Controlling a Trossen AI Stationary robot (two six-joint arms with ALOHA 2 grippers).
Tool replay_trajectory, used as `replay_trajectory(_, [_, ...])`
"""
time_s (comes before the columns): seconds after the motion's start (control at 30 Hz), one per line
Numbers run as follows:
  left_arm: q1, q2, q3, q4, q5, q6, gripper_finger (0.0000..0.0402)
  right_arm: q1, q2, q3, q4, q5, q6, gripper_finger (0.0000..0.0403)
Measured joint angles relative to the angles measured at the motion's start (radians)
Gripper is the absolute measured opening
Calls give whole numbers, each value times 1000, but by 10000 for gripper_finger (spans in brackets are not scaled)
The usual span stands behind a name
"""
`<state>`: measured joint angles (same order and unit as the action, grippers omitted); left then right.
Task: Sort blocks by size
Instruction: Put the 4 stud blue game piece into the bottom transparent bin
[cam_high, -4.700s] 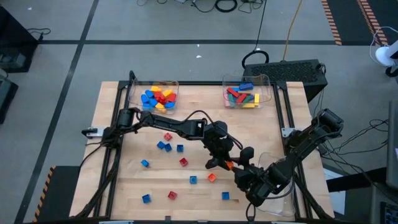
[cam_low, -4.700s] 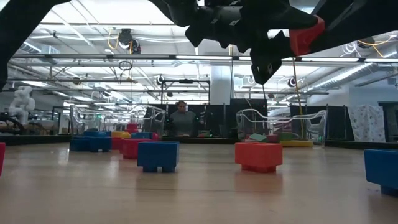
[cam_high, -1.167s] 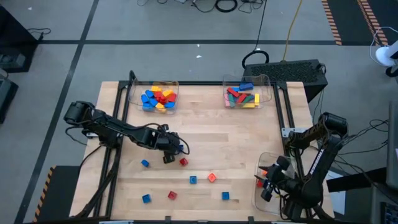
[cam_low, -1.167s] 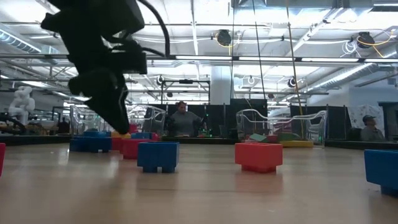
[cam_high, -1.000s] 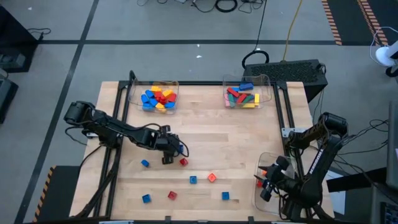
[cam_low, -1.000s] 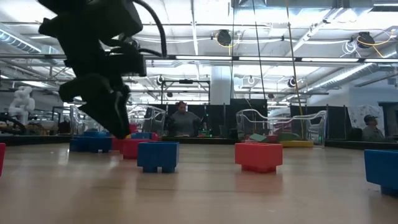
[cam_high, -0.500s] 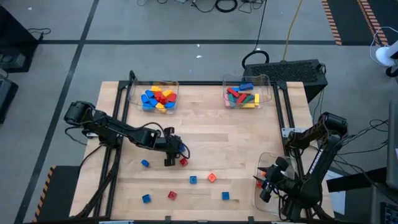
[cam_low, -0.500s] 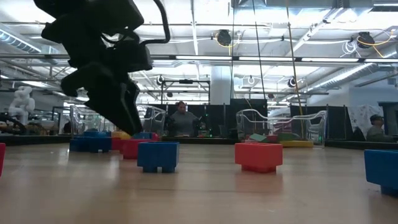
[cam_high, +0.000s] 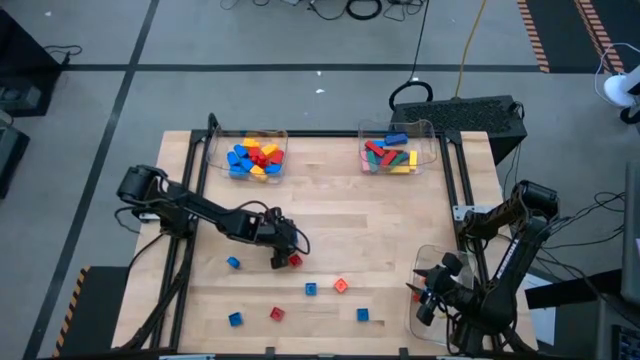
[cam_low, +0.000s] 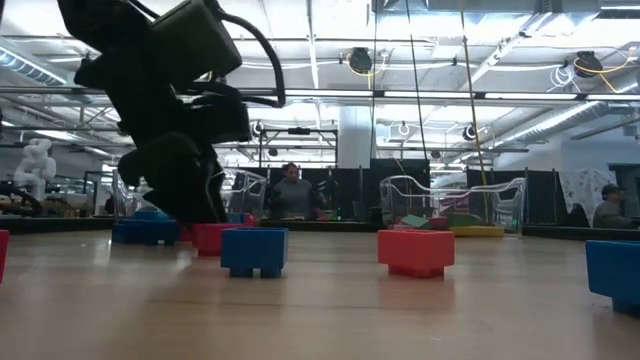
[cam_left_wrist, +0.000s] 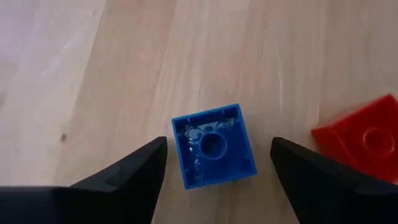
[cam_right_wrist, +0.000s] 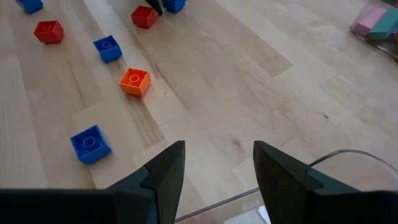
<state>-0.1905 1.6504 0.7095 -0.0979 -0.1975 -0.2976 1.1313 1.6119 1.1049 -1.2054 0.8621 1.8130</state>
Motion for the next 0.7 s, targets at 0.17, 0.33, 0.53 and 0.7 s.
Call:
replay_trajectory(0.17, [-1, 21, 3, 23, -4, -36, 260, 0, 0, 0, 2, 0, 0, 173])
replay_trajectory(0.33, [-1, 23, 2, 51, 14, -35, 164, -17, 0, 0, 3, 3, -18, 173])
replay_trajectory(0.53, [14, 25, -1, 104, 33, -22, 138, -99, 0, 0, 137, 18, -362, 173])
replay_trajectory(0.7, [53, 24, 12, 182, 155, 4, 138, -205, 0, 0, 366, 29, -846, 173])
